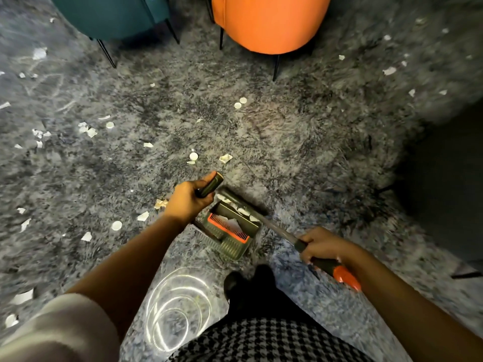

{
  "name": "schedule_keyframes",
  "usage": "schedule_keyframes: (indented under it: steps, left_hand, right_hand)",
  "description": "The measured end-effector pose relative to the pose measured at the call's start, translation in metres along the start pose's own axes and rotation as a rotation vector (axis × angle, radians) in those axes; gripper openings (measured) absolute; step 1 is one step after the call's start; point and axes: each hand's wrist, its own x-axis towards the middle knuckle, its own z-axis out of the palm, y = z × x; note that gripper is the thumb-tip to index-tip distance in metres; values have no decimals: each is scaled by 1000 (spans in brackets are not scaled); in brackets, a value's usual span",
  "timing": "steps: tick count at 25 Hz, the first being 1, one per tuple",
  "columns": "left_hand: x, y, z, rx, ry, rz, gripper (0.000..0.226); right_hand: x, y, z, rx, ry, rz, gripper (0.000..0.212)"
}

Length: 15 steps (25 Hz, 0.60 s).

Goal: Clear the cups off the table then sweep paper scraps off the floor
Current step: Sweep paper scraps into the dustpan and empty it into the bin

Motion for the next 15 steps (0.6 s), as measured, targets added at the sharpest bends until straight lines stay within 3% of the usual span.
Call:
schedule_keyframes:
  steps: [3,6,11,15]
  left_hand:
    - [-11,0,2,20,-27,-10,45]
    - [-18,3,1,-36,-24,-1,43]
    - [-37,2,-8,-79,-14,-63,33]
    - [-61,-6,-29,-93,91,-55,37]
  right_hand:
    - [-21,5,-10,28,-58,-12,35]
    - [-38,10,-26,118,-76,-12,44]
    - [-49,5,-27,177,-20,-45,44]
    - [-33,-20,-24,137,59,-62,40]
